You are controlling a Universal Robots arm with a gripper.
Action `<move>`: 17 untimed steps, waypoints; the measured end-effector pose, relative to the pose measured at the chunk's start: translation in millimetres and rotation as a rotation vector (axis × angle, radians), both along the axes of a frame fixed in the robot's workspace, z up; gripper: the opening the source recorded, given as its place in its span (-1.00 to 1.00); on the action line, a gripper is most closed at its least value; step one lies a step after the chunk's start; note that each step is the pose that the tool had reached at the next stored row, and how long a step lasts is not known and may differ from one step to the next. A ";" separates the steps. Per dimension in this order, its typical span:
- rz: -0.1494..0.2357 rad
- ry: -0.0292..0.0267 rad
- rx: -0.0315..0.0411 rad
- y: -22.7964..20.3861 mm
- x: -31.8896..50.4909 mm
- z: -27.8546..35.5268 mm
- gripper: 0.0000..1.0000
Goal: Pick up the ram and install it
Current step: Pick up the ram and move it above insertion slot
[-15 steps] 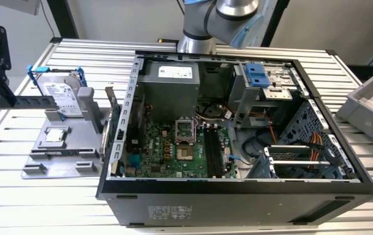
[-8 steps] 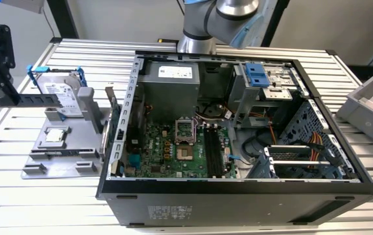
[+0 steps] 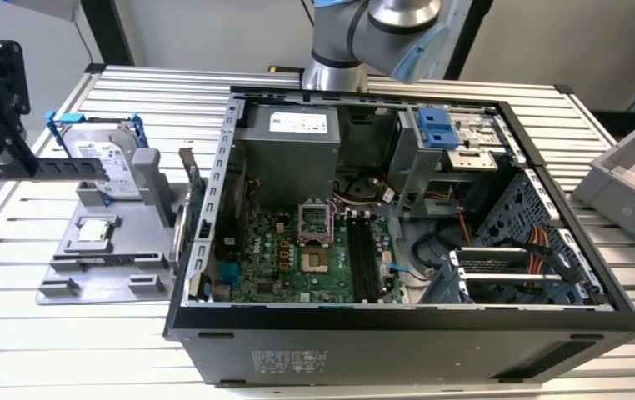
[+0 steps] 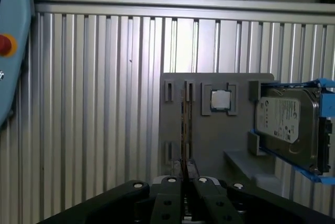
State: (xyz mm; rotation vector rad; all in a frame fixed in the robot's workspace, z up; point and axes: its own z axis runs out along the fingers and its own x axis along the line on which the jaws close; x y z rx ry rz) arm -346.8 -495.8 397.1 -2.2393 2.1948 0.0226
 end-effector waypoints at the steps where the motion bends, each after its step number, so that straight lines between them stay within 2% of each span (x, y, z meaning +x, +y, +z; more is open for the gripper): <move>1: 0.000 0.0000 0.0000 0.1 0.3 0.0 -1.00; 17: 0.000 0.0001 -0.0004 2.2 4.1 0.1 -1.00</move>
